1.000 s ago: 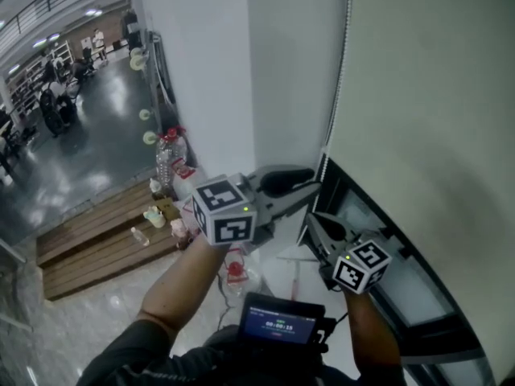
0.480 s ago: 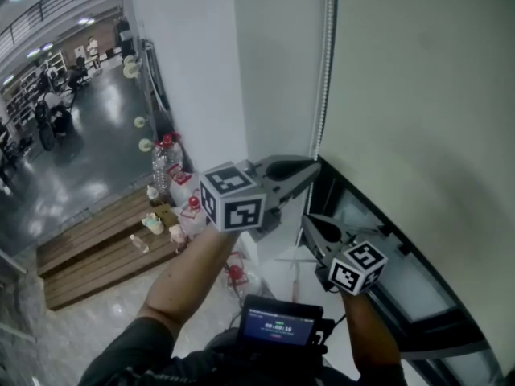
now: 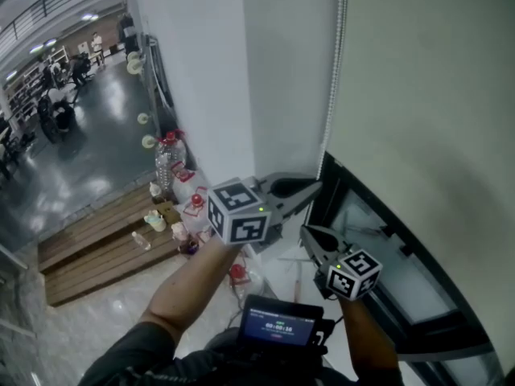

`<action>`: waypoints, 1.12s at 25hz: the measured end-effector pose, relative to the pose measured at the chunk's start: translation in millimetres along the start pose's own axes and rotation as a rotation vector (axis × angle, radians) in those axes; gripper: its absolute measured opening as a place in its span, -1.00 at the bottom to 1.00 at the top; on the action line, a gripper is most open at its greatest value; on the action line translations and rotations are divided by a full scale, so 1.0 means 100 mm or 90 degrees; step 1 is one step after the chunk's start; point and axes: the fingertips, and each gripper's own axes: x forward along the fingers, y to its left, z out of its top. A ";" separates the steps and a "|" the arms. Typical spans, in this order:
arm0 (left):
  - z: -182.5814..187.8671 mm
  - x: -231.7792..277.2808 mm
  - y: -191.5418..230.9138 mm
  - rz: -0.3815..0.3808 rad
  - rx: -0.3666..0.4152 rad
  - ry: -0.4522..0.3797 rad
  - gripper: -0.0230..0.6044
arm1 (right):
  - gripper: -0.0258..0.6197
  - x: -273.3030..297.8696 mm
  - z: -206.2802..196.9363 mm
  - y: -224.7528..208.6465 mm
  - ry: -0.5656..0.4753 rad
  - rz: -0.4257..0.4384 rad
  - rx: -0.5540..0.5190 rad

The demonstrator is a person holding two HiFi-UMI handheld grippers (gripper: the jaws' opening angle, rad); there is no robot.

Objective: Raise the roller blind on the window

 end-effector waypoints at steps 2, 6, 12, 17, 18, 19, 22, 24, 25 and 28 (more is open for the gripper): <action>-0.12 -0.02 -0.01 -0.002 -0.013 0.007 -0.94 | -0.92 -0.01 -0.09 -0.01 0.012 -0.004 0.012; -0.33 -0.05 -0.03 -0.005 -0.028 0.015 -0.94 | -0.92 0.00 -0.26 -0.01 0.029 -0.010 0.027; -0.57 -0.11 -0.08 0.002 -0.014 0.032 -0.94 | -0.92 0.02 -0.49 0.02 0.052 -0.013 0.052; -0.83 -0.13 -0.01 0.000 -0.018 0.057 -0.94 | -0.92 0.06 -0.76 -0.03 0.071 -0.009 0.070; -0.89 -0.14 -0.01 -0.001 -0.024 0.062 -0.94 | -0.92 0.06 -0.83 -0.03 0.080 -0.011 0.073; -0.96 -0.14 -0.01 -0.002 -0.032 0.067 -0.94 | -0.92 0.06 -0.89 -0.02 0.090 -0.012 0.077; -1.16 -0.14 -0.05 -0.007 -0.052 0.080 -0.94 | -0.92 0.04 -1.08 -0.02 0.119 -0.020 0.087; -1.24 -0.14 -0.07 -0.011 -0.061 0.082 -0.94 | -0.92 0.02 -1.16 -0.06 0.119 -0.032 0.093; -1.25 -0.14 -0.08 -0.013 -0.063 0.081 -0.94 | -0.91 0.00 -1.18 -0.09 0.119 -0.038 0.092; -1.24 -0.16 -0.06 -0.014 -0.056 0.089 -0.94 | -0.86 -0.04 -1.15 -0.13 0.156 -0.056 0.049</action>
